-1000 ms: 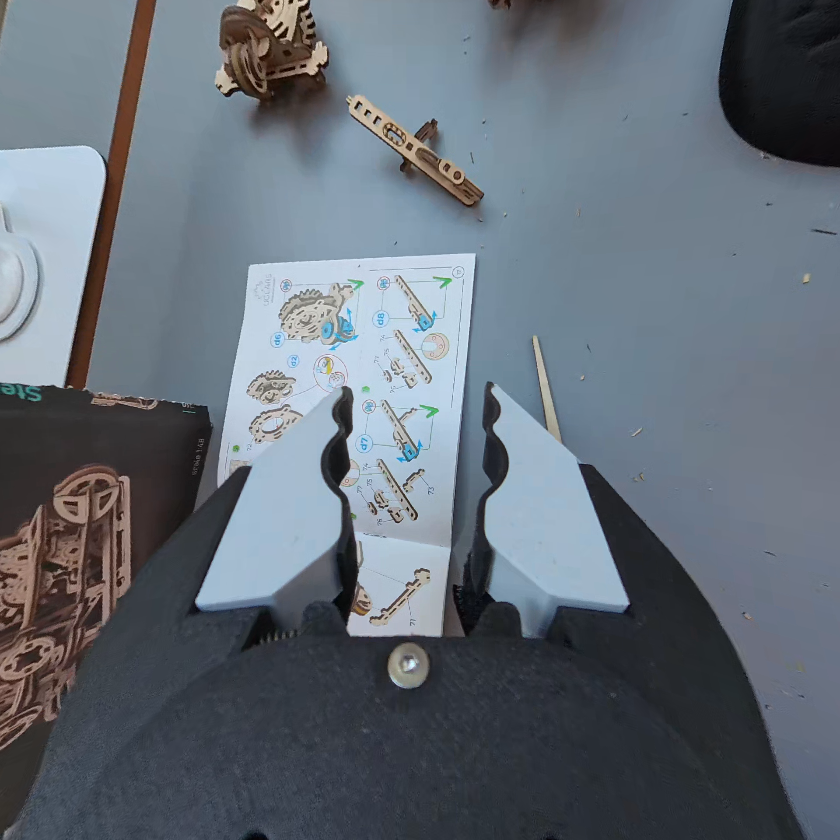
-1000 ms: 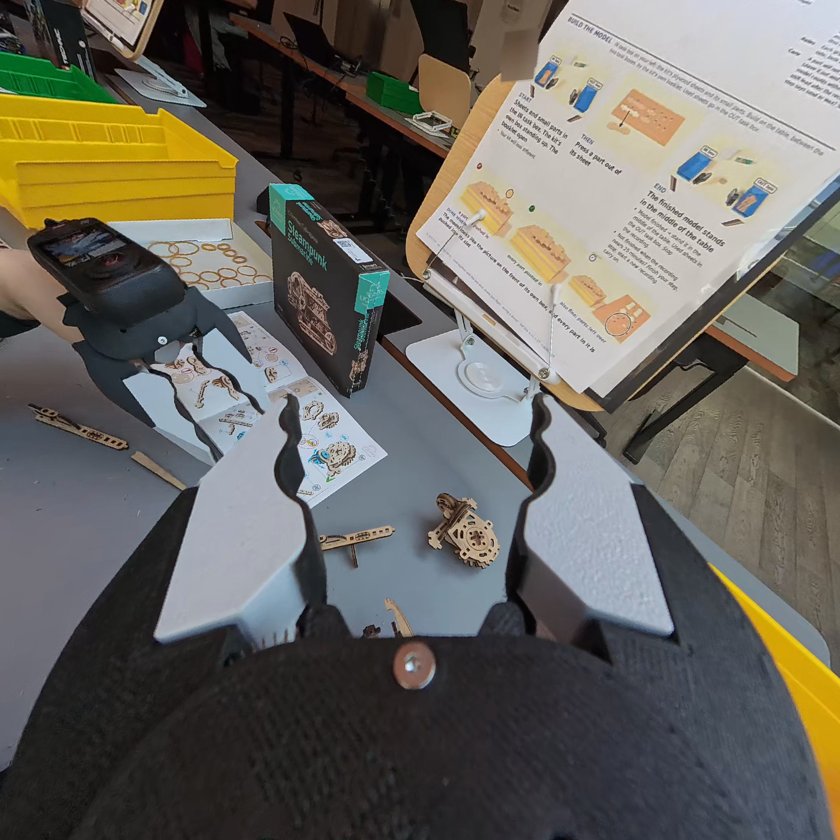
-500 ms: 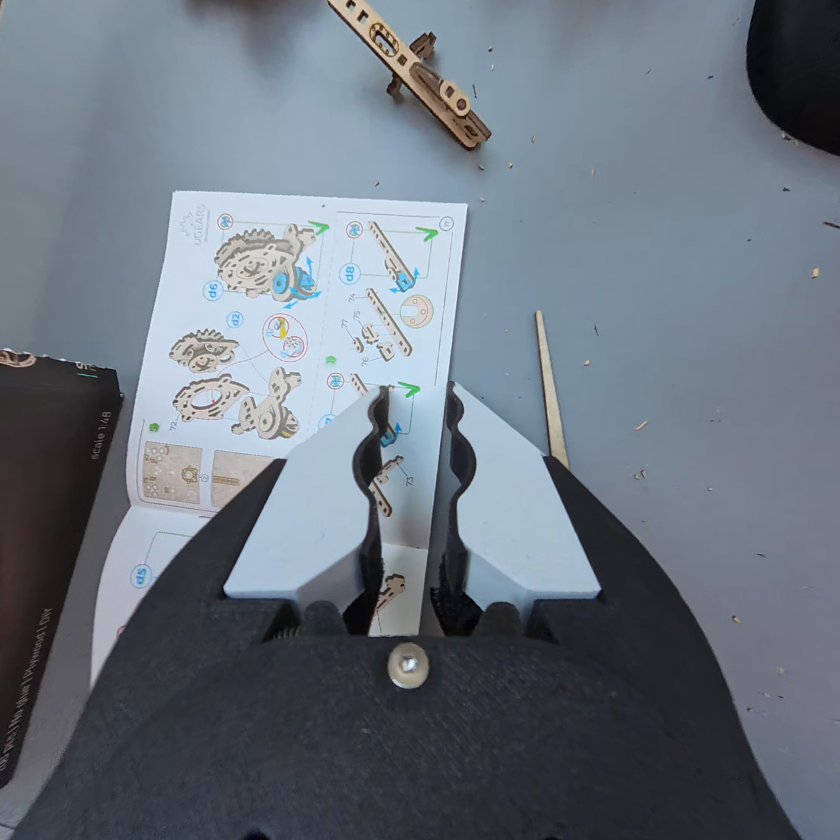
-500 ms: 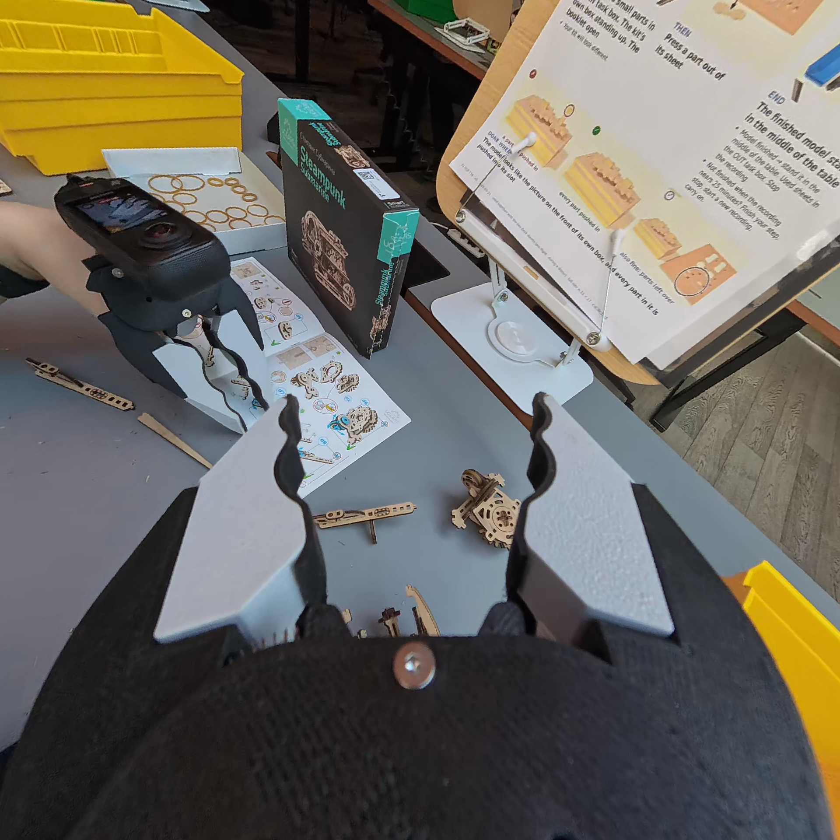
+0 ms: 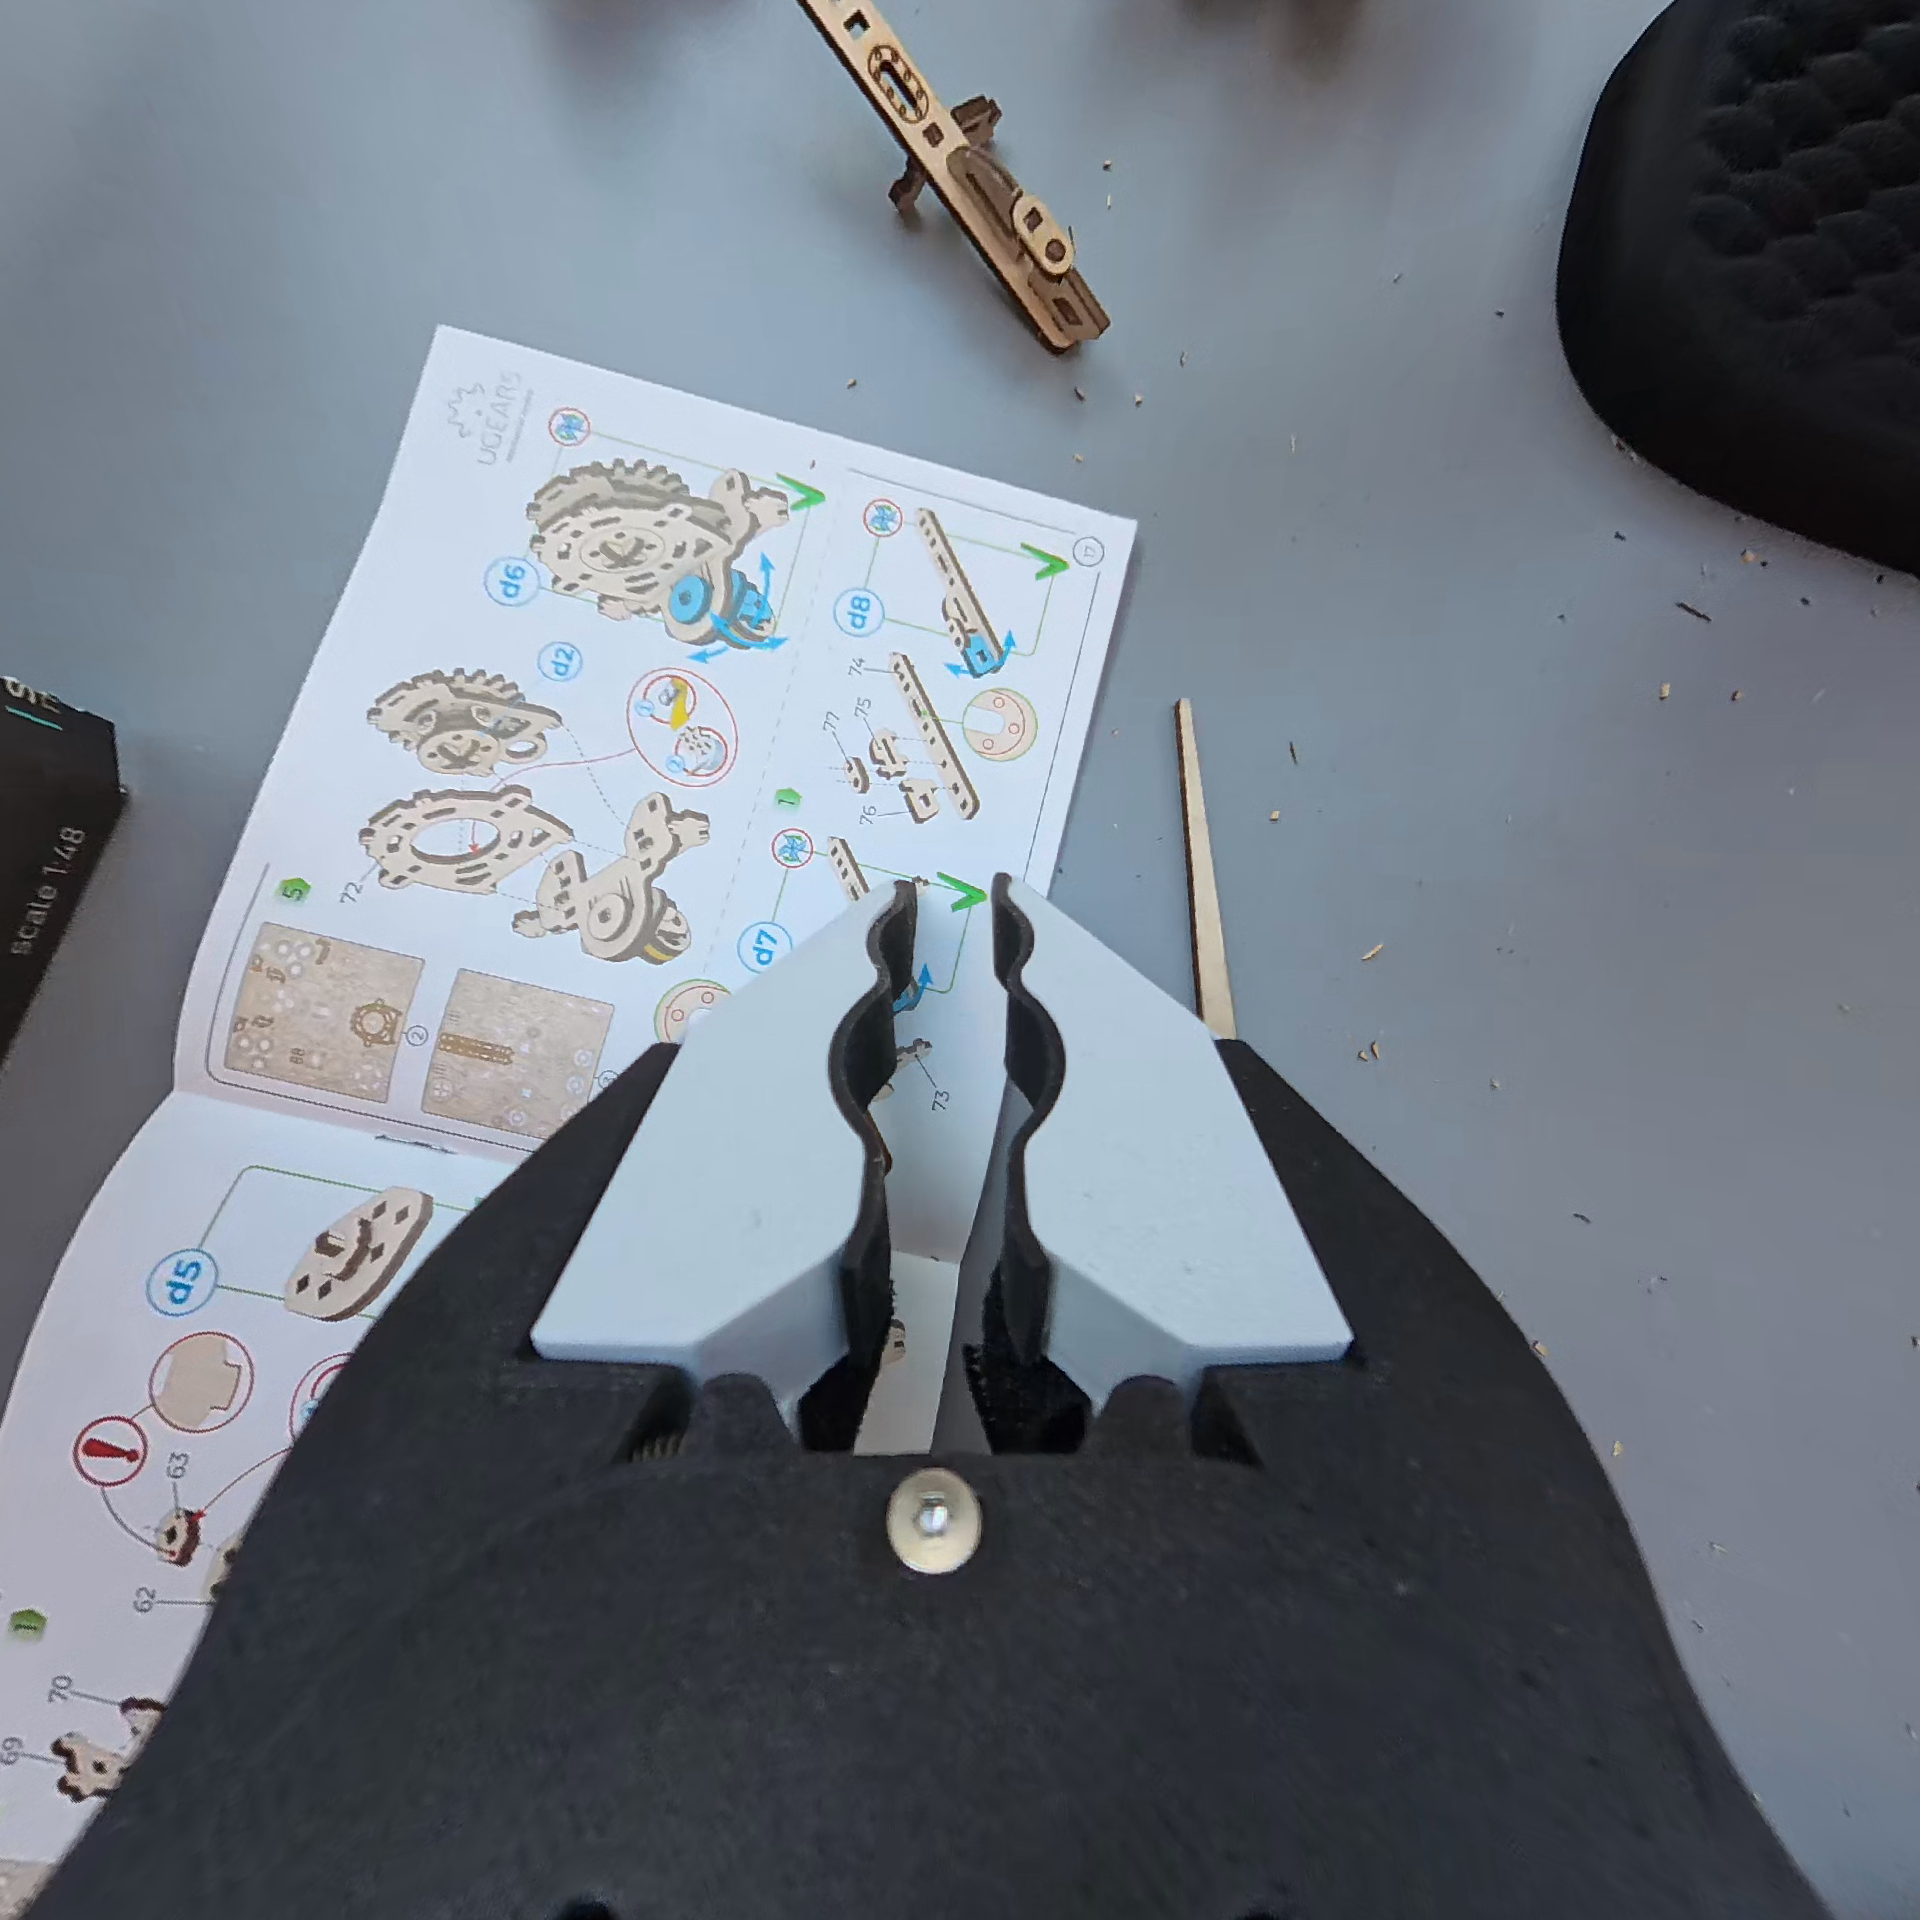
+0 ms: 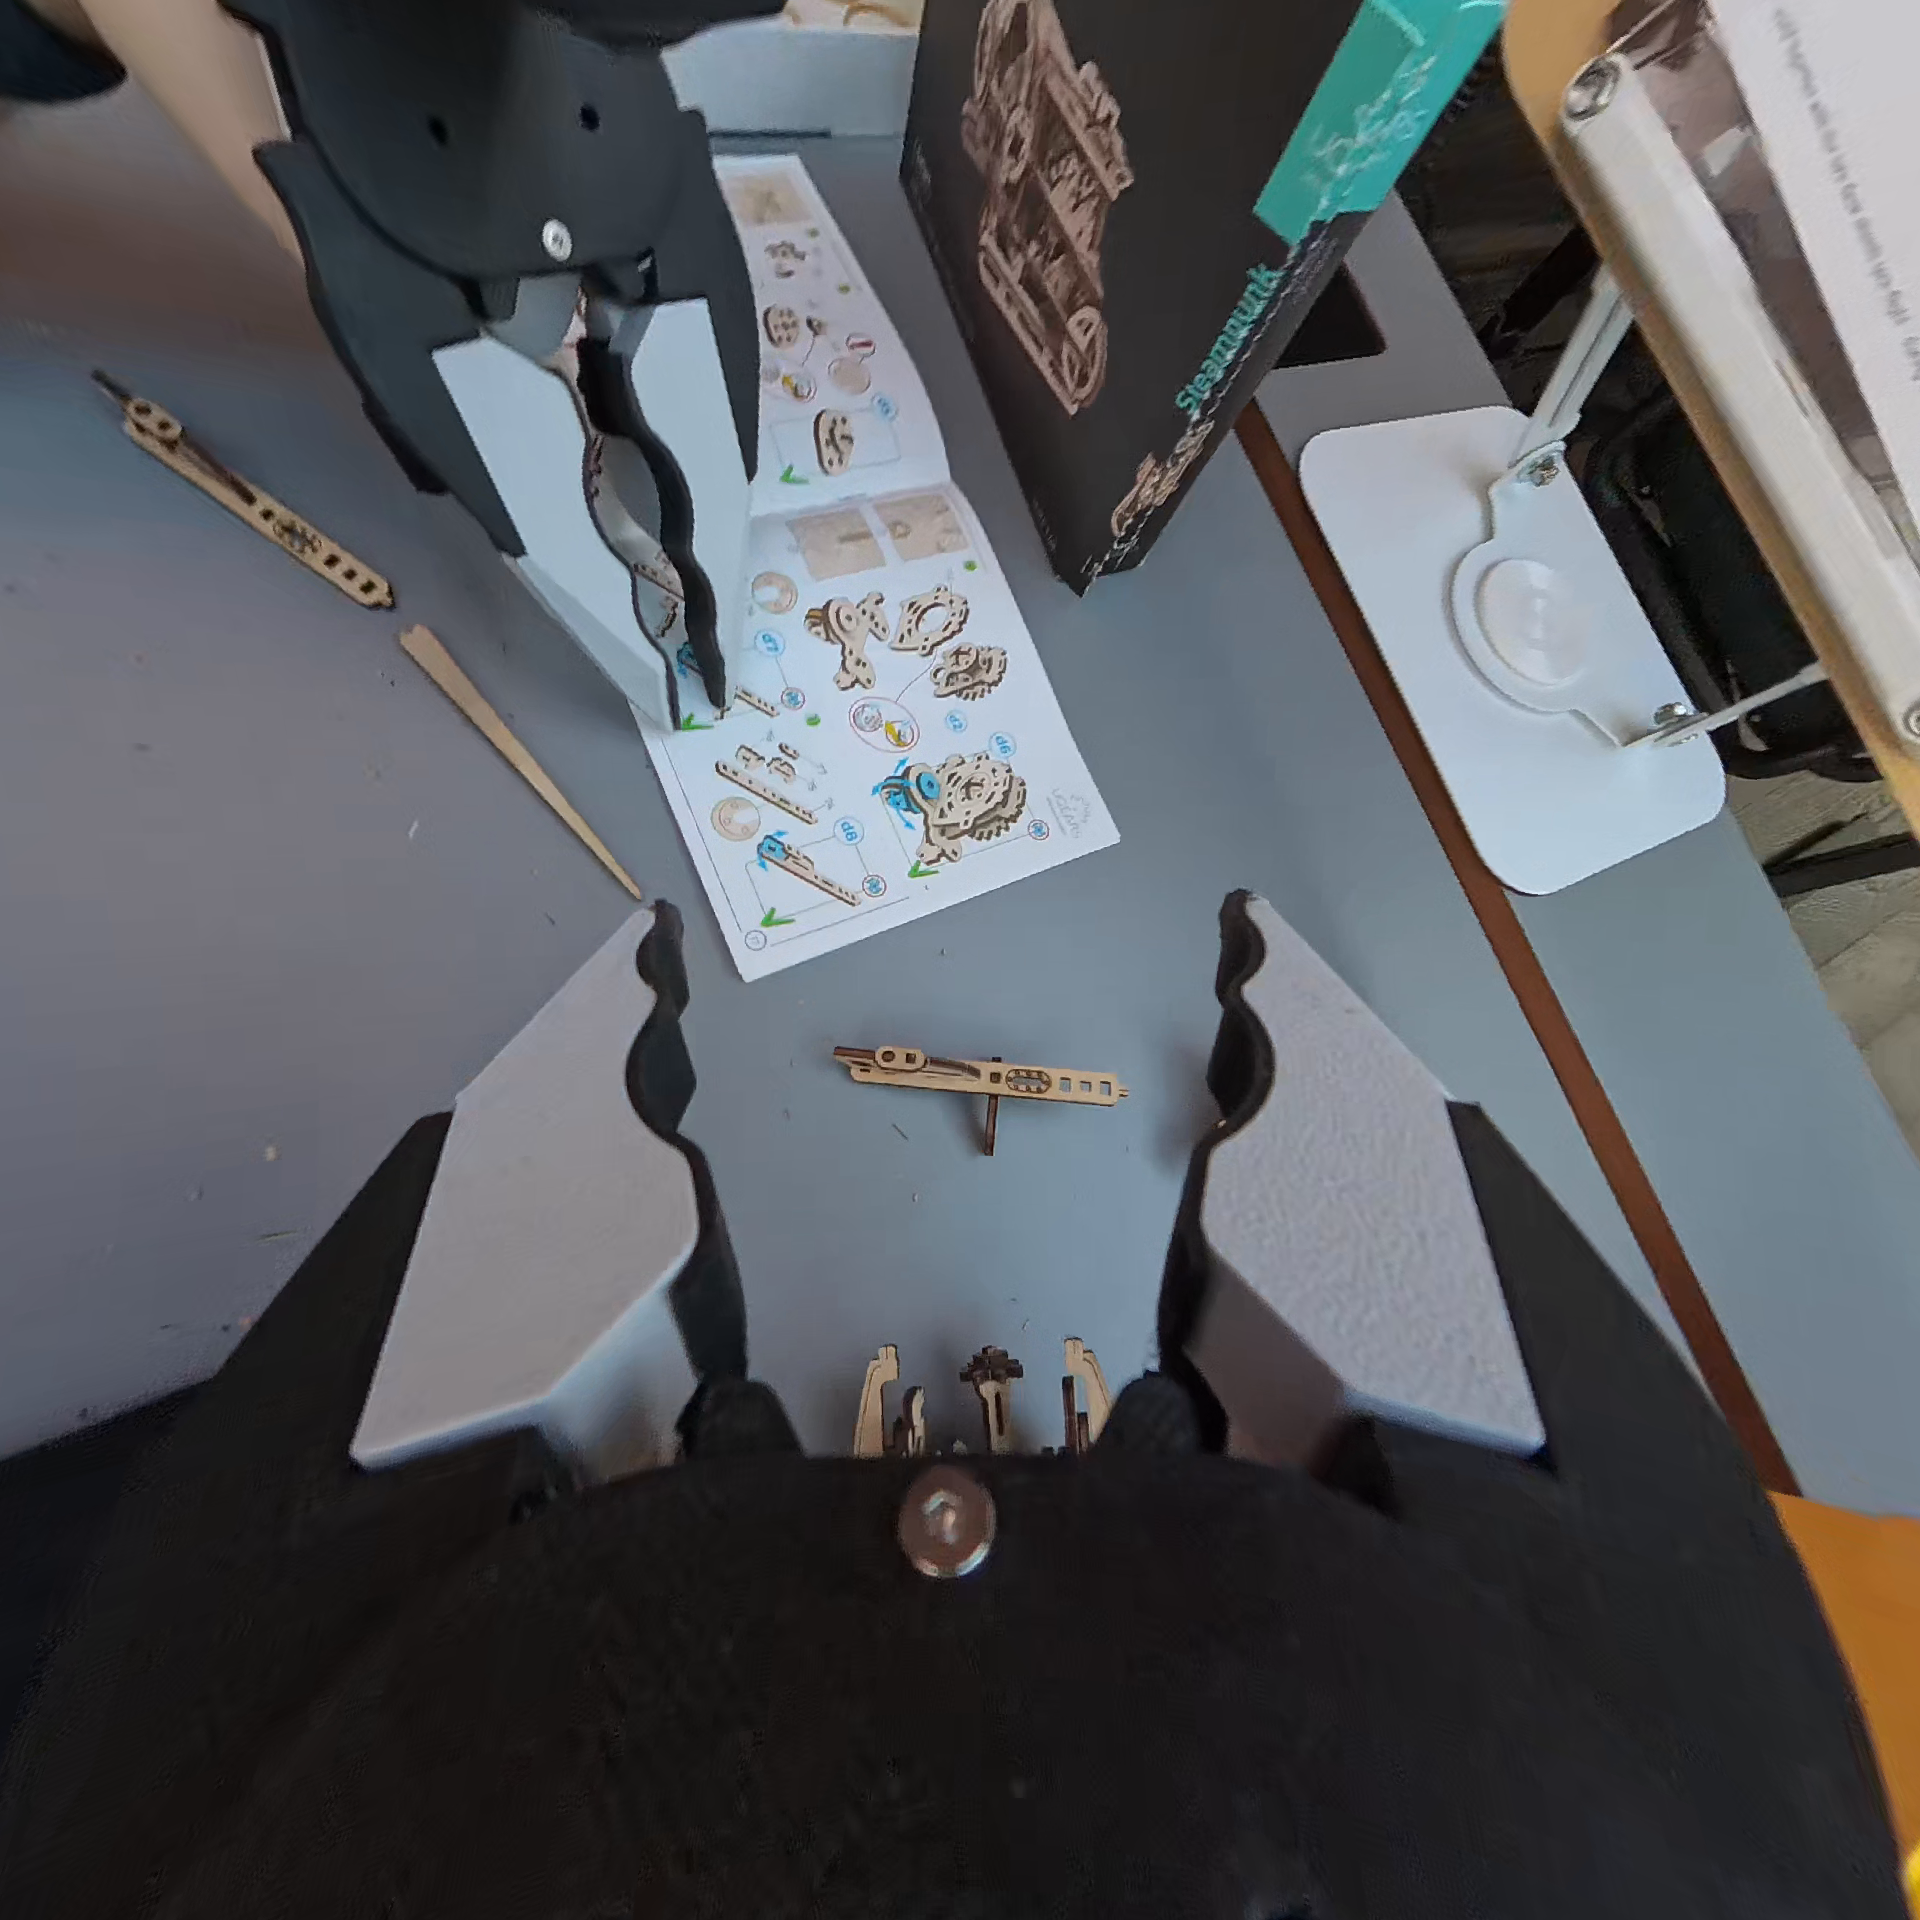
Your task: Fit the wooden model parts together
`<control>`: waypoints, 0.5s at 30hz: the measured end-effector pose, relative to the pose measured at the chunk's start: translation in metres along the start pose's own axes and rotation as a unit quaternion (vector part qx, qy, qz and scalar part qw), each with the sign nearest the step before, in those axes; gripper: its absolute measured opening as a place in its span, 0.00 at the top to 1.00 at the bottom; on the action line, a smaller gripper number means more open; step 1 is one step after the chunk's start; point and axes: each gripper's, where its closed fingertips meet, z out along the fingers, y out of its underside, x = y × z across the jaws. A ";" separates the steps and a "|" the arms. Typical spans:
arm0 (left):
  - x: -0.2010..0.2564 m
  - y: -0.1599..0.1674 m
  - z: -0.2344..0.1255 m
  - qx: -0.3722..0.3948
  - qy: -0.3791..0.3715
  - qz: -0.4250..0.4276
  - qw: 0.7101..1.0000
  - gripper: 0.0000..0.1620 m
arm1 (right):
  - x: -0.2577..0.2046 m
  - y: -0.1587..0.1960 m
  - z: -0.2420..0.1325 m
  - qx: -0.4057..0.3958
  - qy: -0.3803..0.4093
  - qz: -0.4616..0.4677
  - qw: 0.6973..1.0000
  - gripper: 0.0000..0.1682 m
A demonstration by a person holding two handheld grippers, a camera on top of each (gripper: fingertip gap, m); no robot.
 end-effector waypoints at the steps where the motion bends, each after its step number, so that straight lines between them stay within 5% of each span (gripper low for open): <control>1: 0.000 0.000 0.000 0.000 0.001 -0.002 1.000 0.93 | -0.002 0.003 0.004 -0.011 0.005 -0.022 1.000 0.39; 11: 0.003 -0.002 0.003 -0.022 -0.027 0.085 0.996 0.76 | -0.017 0.013 0.024 -0.043 -0.012 -0.067 0.997 0.39; 15: 0.016 -0.042 0.004 0.052 -0.029 0.107 0.992 0.73 | -0.010 0.014 0.018 -0.045 0.002 -0.070 0.996 0.39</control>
